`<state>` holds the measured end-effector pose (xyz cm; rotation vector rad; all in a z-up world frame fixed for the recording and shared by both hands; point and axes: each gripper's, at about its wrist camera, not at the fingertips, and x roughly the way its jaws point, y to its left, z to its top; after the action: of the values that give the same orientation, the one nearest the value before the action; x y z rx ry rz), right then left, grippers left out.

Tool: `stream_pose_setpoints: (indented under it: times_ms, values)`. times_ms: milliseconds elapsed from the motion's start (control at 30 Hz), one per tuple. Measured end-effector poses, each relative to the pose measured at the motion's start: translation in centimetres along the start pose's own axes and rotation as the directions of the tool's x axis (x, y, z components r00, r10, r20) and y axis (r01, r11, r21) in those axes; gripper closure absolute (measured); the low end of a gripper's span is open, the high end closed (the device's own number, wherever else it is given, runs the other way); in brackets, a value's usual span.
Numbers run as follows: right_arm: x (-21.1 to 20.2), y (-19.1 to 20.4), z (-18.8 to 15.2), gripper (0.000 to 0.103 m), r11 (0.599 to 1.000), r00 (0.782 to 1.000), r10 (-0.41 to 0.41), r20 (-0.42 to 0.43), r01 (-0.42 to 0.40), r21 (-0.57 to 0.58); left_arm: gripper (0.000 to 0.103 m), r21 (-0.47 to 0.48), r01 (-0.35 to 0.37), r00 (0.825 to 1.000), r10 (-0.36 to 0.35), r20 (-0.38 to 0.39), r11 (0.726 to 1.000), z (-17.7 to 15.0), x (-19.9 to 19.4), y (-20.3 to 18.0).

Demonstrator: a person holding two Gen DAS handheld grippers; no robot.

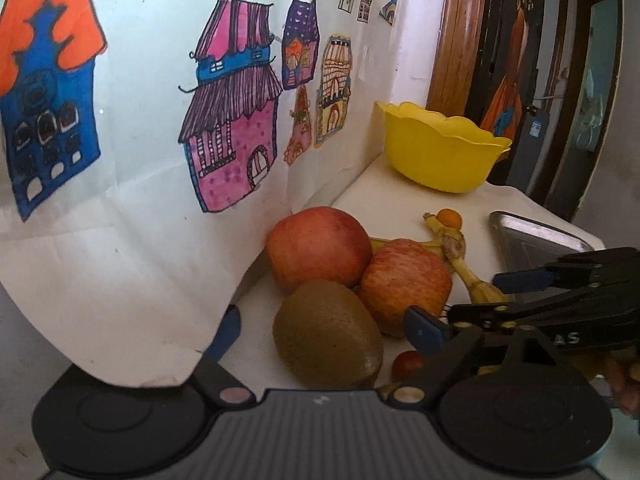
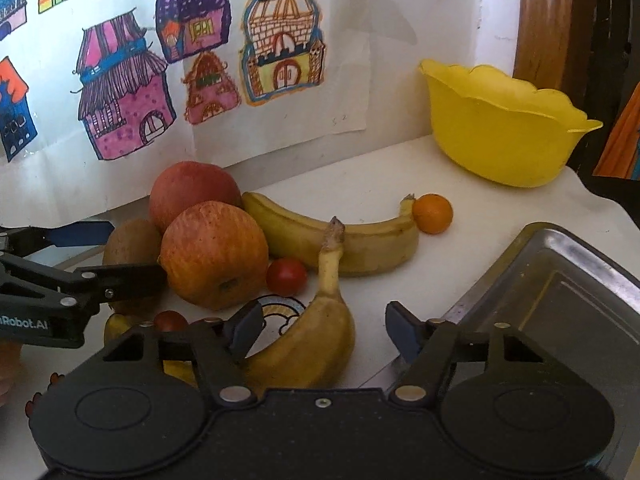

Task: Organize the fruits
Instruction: 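Grasp the yellow banana with the right tool while the left tool grasps the second kiwi, then lift the banana with the right tool while the left tool carries the kiwi toward the tray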

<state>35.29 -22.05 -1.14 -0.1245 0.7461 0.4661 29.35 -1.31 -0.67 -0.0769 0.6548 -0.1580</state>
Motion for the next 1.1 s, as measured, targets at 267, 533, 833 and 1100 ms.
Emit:
stream_pose_setpoints:
  times_ms: [267, 533, 833, 1100]
  values:
    - [0.3, 0.0, -0.3, 0.040, 1.000, 1.000, 0.005, -0.011, -0.005, 0.014, 0.031, -0.021, -0.018, 1.000, 0.018, -0.018, 1.000, 0.0, 0.1, 0.2]
    - [1.1, 0.6, 0.1, 0.041, 1.000, 0.999, 0.008, -0.053, -0.008, 0.001, 0.019, -0.059, -0.020, 0.998, 0.017, -0.057, 0.998, 0.5, 1.2, 1.1]
    - [0.7, 1.7, 0.1, 0.046, 0.999, 0.998, 0.011, -0.068, -0.014, -0.034, 0.038, -0.037, 0.023, 0.998, -0.025, -0.054, 0.999, 0.2, 0.8, 0.9]
    - [-1.2, 4.0, -1.2, 0.046, 0.995, 0.994, 0.051, -0.099, -0.059, -0.084, 0.038, -0.023, 0.036, 0.997, -0.037, -0.067, 0.999, -1.4, -2.1, 1.5]
